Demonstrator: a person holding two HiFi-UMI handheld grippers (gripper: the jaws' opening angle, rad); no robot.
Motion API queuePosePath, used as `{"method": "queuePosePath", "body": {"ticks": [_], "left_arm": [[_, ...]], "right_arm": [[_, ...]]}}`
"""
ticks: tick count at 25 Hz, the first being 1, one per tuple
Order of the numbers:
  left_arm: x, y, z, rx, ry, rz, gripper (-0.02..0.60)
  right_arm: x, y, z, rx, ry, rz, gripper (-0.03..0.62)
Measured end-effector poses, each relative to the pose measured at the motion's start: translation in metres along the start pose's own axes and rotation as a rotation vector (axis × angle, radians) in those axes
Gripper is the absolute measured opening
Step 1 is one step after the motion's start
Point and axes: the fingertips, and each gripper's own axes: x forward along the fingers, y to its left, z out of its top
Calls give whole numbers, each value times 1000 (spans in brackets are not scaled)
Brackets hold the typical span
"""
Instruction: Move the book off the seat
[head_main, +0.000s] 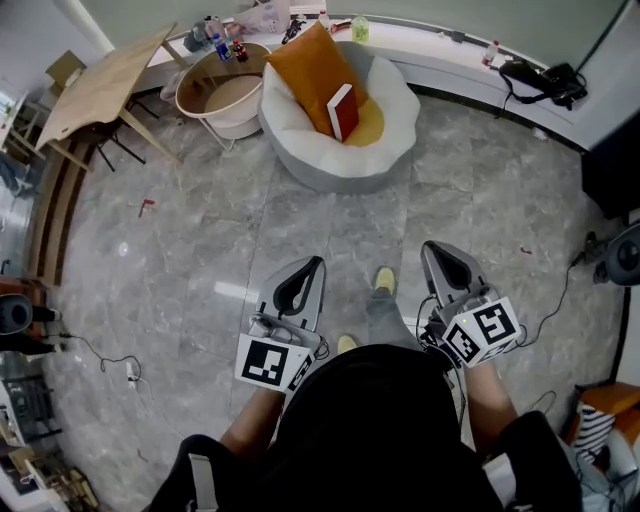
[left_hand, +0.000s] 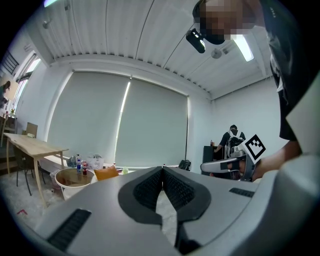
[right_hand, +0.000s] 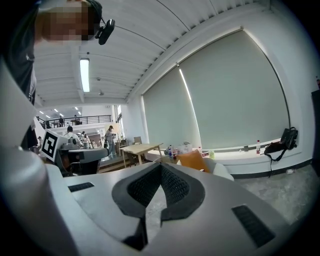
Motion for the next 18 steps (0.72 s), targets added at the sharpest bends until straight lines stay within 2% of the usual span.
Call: {"method": "queuePosePath", "body": {"ticks": [10, 18], "left_arm": [[82, 12, 10, 26, 27, -12, 12], [145, 10, 21, -1, 30, -29, 12]], "right_arm": [[34, -74, 30, 2, -9, -24, 9], [56, -128, 55, 20, -30, -29, 9]]}}
